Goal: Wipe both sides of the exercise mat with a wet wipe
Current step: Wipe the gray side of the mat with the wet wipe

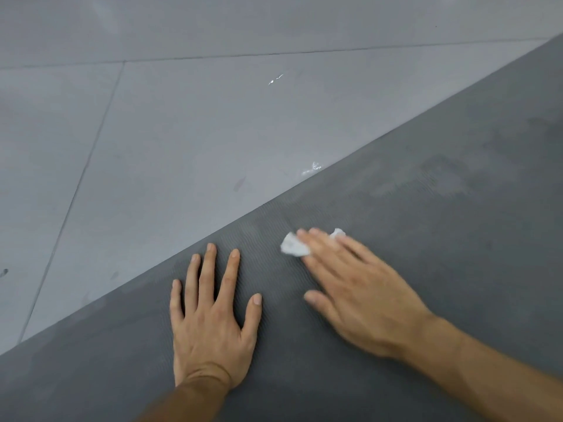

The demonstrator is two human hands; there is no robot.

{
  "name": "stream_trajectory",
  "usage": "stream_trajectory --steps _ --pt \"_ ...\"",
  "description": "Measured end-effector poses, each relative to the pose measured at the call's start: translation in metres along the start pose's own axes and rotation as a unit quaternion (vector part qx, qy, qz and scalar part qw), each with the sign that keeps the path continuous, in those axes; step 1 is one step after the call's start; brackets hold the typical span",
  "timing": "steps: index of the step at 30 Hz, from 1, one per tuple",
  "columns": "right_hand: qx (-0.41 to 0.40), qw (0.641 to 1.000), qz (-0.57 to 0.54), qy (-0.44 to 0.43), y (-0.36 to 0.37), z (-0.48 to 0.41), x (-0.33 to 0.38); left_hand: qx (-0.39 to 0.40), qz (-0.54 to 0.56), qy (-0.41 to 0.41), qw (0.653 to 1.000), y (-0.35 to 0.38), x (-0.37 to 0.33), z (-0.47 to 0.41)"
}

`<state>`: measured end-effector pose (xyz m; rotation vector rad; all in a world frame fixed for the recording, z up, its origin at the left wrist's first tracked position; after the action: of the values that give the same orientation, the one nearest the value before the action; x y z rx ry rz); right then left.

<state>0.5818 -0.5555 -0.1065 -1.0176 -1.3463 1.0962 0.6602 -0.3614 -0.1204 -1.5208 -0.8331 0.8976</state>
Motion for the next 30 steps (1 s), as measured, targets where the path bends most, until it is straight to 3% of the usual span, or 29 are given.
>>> stream_trajectory --steps 5,8,14,21,24,30 --pt "-0.081 0.973 0.033 0.213 -0.028 0.006 -0.126 -0.001 -0.004 0.004 1.000 0.000 0.001 0.001" --pt "-0.078 0.959 0.027 0.272 -0.033 0.010 -0.177 -0.001 -0.005 0.002 1.000 0.000 0.001 0.001" --pt "-0.061 0.967 -0.020 0.248 -0.027 -0.010 -0.144 0.003 -0.005 0.002 1.000 0.001 0.001 0.001" --pt "-0.005 0.998 -0.019 0.058 -0.005 -0.019 -0.005 0.010 -0.010 0.004 1.000 0.003 0.001 0.000" --pt "0.006 1.000 -0.005 0.014 0.002 -0.011 0.010 0.010 -0.017 0.004 1.000 0.004 0.001 0.000" --pt "-0.096 0.962 0.006 0.255 -0.024 0.002 -0.129 0.023 -0.016 0.008 1.000 0.005 0.002 0.001"
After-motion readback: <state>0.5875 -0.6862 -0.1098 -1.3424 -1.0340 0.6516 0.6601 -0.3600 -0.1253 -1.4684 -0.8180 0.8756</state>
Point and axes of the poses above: each hand's wrist, its own z-axis away from the middle knuckle, its own y-axis out of the palm, x = y × z, the point moved 8 cm from there along -z, towards the middle knuckle, and after that the axes turned 7 degrees about -x, right-handed, at the moved point
